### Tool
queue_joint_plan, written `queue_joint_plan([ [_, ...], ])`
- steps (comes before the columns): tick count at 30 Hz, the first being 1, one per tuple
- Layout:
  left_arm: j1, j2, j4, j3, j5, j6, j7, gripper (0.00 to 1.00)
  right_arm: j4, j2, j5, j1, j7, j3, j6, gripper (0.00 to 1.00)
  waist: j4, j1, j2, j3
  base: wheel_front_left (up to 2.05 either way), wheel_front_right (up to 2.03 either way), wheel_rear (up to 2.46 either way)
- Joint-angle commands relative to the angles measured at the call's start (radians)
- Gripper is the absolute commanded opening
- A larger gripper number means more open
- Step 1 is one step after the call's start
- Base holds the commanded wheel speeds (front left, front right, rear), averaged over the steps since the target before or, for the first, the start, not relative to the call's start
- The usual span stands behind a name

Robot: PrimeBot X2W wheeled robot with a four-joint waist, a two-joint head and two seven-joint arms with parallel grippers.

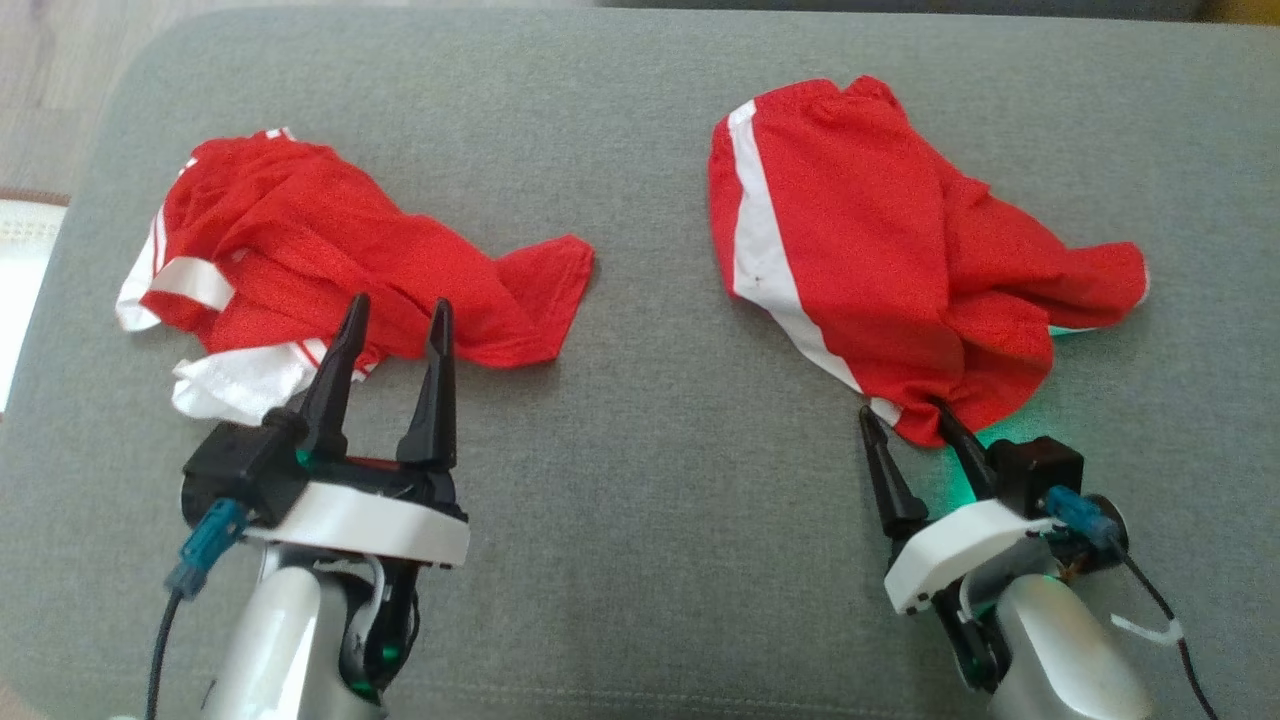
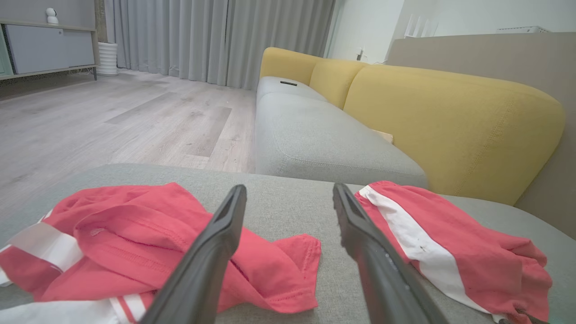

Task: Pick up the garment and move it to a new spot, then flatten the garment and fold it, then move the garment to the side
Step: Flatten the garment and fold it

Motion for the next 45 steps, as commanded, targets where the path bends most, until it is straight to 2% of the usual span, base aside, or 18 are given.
queue_joint_plan([
  [1, -0.037, 0.004, -0.028, 0.023, -0.005, 0.006, -0.005, 1.00, -0.004, -0.003, 0.002, -0.034, -0.008, 0.017, -0.001, 1.00, 0.008, 0.0000, 0.0000, 0.005, 0.00, 0.00, 0.00],
  [3, -0.036, 0.004, -0.027, 0.022, -0.006, 0.009, -0.005, 1.00, 0.033, -0.003, 0.006, -0.053, -0.008, 0.010, -0.001, 1.00, 0.011, 0.0000, 0.0000, 0.006, 0.00, 0.00, 0.00],
  [4, -0.035, 0.004, -0.027, 0.023, -0.006, 0.010, -0.005, 1.00, 0.050, -0.003, 0.002, -0.062, -0.008, 0.007, -0.001, 0.64, 0.010, 0.0000, 0.0000, 0.006, 0.00, 0.00, 0.00],
  [5, -0.034, 0.004, -0.027, 0.025, -0.006, 0.011, -0.005, 1.00, 0.066, -0.003, -0.005, -0.071, -0.010, 0.004, -0.001, 0.00, 0.007, 0.0000, 0.0000, 0.005, 0.00, 0.00, 0.00],
  [13, -0.029, 0.004, -0.025, 0.038, -0.009, 0.015, -0.005, 1.00, 0.101, -0.003, -0.091, -0.094, -0.029, -0.041, -0.001, 0.00, -0.049, 0.0000, 0.0000, -0.015, 0.00, 0.00, 0.00],
  [16, -0.026, 0.004, -0.026, 0.036, -0.014, 0.018, -0.005, 1.00, 0.080, -0.003, -0.174, -0.079, -0.034, -0.108, -0.001, 0.00, -0.080, 0.0000, 0.0000, -0.031, 0.00, 0.00, 0.00],
  [19, -0.021, 0.004, -0.026, 0.033, -0.018, 0.021, -0.005, 1.00, 0.035, -0.021, -0.257, -0.051, -0.028, -0.178, -0.001, 0.00, -0.106, 0.0000, 0.0000, -0.047, 0.00, 0.00, 0.00],
  [23, -0.013, 0.004, -0.027, 0.027, -0.027, 0.028, -0.005, 1.00, -0.076, -0.079, -0.343, 0.001, 0.021, -0.270, -0.001, 0.00, -0.132, 0.0000, 0.0000, -0.071, 0.00, 0.00, 0.00],
  [29, -0.009, 0.004, -0.031, 0.016, -0.039, 0.035, -0.005, 1.00, -0.189, -0.127, -0.409, 0.050, 0.099, -0.362, -0.001, 0.00, -0.140, 0.0000, 0.0000, -0.081, 0.00, 0.00, 0.00],
  [30, -0.009, 0.004, -0.031, 0.015, -0.040, 0.036, -0.005, 1.00, -0.204, -0.123, -0.415, 0.054, 0.105, -0.377, -0.001, 0.22, -0.140, 0.0000, 0.0000, -0.081, 0.00, 0.00, 0.00],
  [31, -0.009, 0.004, -0.031, 0.013, -0.041, 0.036, -0.005, 1.00, -0.220, -0.110, -0.413, 0.055, 0.108, -0.389, -0.001, 1.00, -0.140, 0.0000, 0.0000, -0.081, 0.00, 0.00, 0.00],
  [38, -0.006, 0.004, -0.030, 0.011, -0.037, 0.034, -0.005, 1.00, -0.322, -0.031, -0.368, 0.071, 0.055, -0.354, -0.001, 1.00, -0.144, 0.0000, 0.0000, -0.082, 0.00, 0.00, 0.00],
  [45, -0.007, 0.004, -0.034, 0.017, -0.031, 0.026, -0.005, 1.00, -0.413, -0.004, -0.130, 0.108, -0.020, -0.223, -0.001, 1.00, -0.146, 0.0000, 0.0000, -0.088, 0.00, 0.00, 0.00],
])
